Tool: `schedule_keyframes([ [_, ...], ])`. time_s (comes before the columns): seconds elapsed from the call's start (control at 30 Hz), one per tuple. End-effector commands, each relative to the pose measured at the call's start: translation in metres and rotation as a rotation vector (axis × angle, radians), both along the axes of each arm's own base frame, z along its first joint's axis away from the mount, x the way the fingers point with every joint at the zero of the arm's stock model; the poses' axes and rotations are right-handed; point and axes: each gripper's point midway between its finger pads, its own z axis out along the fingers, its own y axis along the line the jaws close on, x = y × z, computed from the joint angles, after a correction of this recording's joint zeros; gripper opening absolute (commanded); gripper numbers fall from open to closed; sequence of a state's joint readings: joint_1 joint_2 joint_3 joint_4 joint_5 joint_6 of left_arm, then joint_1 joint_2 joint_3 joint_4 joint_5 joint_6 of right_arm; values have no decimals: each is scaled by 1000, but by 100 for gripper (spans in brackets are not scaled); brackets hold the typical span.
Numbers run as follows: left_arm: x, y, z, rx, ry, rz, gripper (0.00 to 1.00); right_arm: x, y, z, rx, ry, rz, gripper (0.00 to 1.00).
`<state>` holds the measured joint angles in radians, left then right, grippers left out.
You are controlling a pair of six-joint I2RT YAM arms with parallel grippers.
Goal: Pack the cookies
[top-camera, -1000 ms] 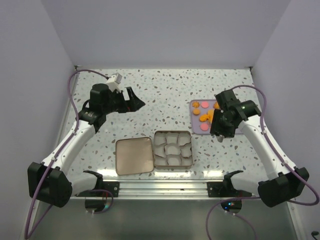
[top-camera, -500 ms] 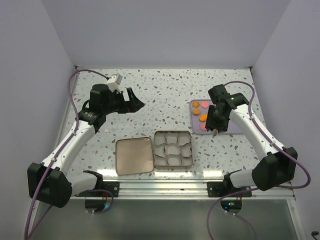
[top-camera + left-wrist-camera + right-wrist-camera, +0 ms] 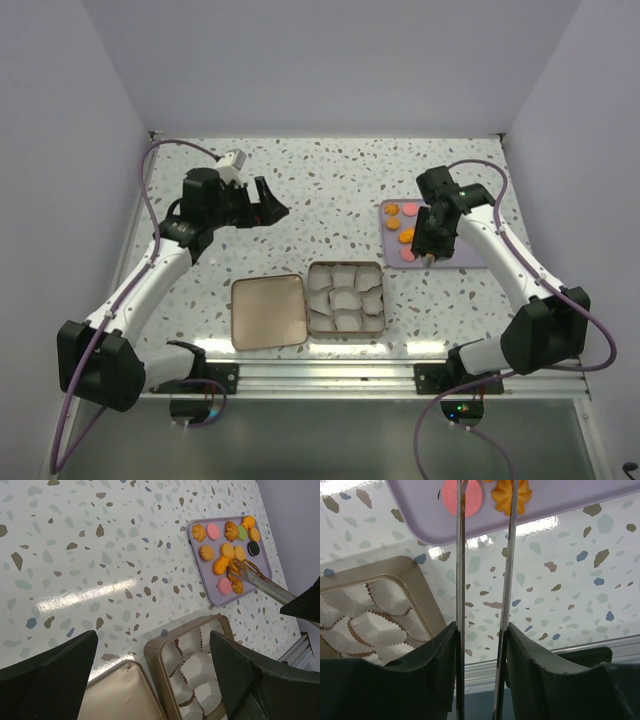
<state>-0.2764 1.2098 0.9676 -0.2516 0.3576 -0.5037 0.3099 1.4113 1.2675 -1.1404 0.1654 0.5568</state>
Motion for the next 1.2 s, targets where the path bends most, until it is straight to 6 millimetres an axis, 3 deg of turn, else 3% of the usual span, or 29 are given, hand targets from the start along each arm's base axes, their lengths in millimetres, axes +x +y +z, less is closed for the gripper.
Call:
schedule_keyframes([
  [0.0,7,-2,15,11,-52,-8,100,9,-1,-3,0,-26,1,43],
  [0.3,7,-2,14,10,-45,-3,100,6,-3,-13,-2,0,6,42],
  [0.5,4,-1,13,1,-40,2,100,4,-5,-4,-2,-11,5,32],
  [0.77,3,8,18,4,-38,64,100,9,-6,50,17,-131,12,31],
  [0.93,0,20,38,-20,-44,158,100,-1,4,90,108,-225,60,30],
  [1.1,-19,30,75,-58,-48,223,100,-18,4,100,127,-224,101,29],
  [1.17,-33,37,79,-48,-23,239,100,-24,5,98,141,-225,112,27],
])
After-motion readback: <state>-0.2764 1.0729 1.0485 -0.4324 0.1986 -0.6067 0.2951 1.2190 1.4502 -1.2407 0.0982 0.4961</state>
